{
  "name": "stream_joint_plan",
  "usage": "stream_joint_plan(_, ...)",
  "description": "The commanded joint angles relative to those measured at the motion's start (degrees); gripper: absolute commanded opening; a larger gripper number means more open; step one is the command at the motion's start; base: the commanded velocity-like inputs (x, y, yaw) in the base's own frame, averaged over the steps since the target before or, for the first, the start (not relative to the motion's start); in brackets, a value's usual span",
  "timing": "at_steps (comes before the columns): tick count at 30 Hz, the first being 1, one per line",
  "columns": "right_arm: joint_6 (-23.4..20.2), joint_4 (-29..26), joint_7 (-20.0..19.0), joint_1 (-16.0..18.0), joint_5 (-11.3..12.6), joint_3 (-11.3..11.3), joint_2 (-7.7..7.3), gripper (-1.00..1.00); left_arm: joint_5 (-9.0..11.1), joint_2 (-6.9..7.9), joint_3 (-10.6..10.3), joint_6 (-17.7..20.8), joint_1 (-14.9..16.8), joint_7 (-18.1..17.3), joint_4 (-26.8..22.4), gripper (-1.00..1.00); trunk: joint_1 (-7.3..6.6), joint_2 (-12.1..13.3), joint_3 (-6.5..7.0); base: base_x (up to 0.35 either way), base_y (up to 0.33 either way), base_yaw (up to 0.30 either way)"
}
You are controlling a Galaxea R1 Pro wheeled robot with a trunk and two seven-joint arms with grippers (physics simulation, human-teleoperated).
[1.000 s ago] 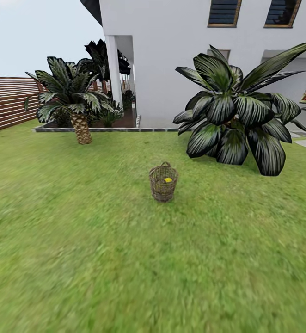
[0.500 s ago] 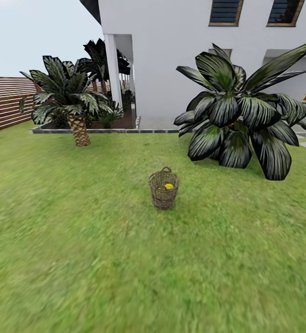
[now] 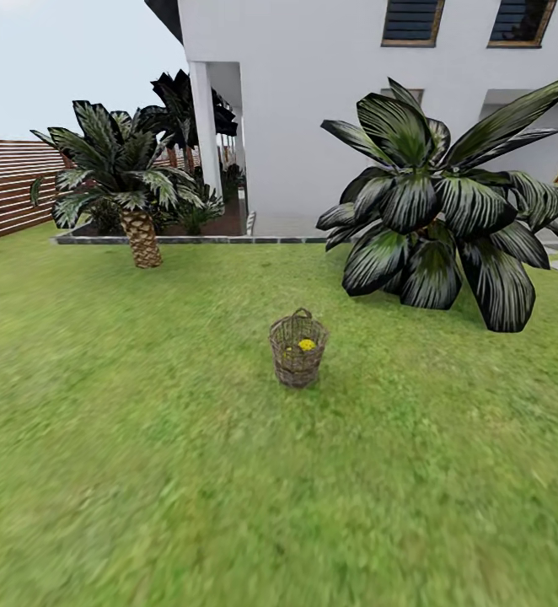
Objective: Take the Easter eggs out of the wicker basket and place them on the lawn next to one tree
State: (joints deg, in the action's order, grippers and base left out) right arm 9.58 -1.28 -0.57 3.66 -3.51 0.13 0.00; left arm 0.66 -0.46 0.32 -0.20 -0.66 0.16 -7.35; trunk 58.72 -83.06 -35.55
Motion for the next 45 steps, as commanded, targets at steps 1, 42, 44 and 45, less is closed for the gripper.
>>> stream_joint_plan(1, 0.2, 0.0, 0.0, 0.0, -0.4, 0.0, 0.00, 1.00, 0.1, -0.01, 0.0, 0.0, 0.0, 0.0, -0.1, 1.00, 0.01, 0.0, -0.04, 0.133, -0.250, 0.000)
stream_joint_plan(42, 0.2, 0.0, 0.0, 0.0, -0.4, 0.0, 0.03, 1.00, 0.0, -0.07, 0.0, 0.0, 0.0, 0.0, -0.1, 1.00, 0.01, 0.0, -0.04, 0.191, -0.288, 0.125)
stream_joint_plan(44, 0.2, 0.0, 0.0, 0.0, -0.4, 0.0, 0.04, 1.00, 0.0, -0.07, 0.0, 0.0, 0.0, 0.0, -0.1, 1.00, 0.01, 0.0, -0.04, 0.192, -0.290, 0.292)
stream_joint_plan(45, 0.2, 0.0, 0.0, 0.0, -0.4, 0.0, 0.05, 1.00, 0.0, -0.07, 0.0, 0.0, 0.0, 0.0, -0.1, 1.00, 0.01, 0.0, -0.04, 0.181, -0.291, 0.292)
